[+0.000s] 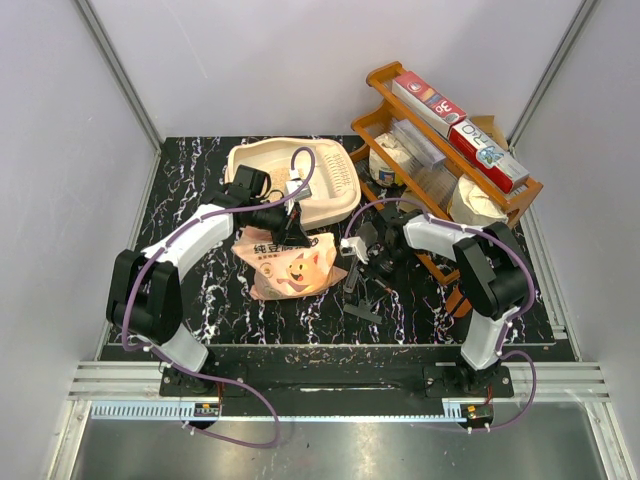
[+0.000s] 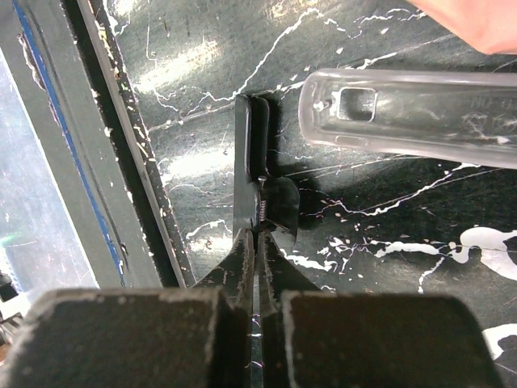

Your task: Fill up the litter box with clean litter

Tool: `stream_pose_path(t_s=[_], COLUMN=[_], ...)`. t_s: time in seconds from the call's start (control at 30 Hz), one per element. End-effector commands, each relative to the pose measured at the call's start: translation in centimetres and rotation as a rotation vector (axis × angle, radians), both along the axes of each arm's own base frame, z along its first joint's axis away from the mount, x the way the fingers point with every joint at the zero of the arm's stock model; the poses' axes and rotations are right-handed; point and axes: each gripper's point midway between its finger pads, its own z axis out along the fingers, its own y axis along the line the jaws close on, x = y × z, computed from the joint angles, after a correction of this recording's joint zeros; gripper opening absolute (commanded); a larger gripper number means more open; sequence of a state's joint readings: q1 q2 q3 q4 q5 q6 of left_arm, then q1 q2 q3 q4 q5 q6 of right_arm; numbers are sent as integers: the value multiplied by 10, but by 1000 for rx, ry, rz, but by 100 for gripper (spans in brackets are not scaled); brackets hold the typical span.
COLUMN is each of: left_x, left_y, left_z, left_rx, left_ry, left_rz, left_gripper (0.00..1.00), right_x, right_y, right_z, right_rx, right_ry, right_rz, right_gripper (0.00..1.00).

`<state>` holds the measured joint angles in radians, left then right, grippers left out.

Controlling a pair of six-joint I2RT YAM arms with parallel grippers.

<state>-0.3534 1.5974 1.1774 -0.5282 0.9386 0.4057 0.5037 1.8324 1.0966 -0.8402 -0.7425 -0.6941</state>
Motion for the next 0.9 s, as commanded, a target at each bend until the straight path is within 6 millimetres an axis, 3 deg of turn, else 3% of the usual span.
stream_pose_path(t_s=[0.0,0.13,0.37,0.57,0.87], left_x=[1,0,-3,0,0], left_y=[-3,-2,-3,-5,-7], left_z=[8,10,8,9,13], left_rx=[-18,-16,-15,-12,-22], left_ry=[-26,-31,-36,-40,-36], left_rz=[-11,-12,-30,-34,-45], left_gripper=[0,0,0,0,0], right_x=[3,9,17,36,84], right_y=[1,2,-2,20,66], right_z=[3,19,104,159,177], right_rx=[6,19,128,252,340], right_ry=[-53,-101,-388,-494,-571], right_rz=[21,19,101,82,13], right_gripper=[0,0,0,0,0])
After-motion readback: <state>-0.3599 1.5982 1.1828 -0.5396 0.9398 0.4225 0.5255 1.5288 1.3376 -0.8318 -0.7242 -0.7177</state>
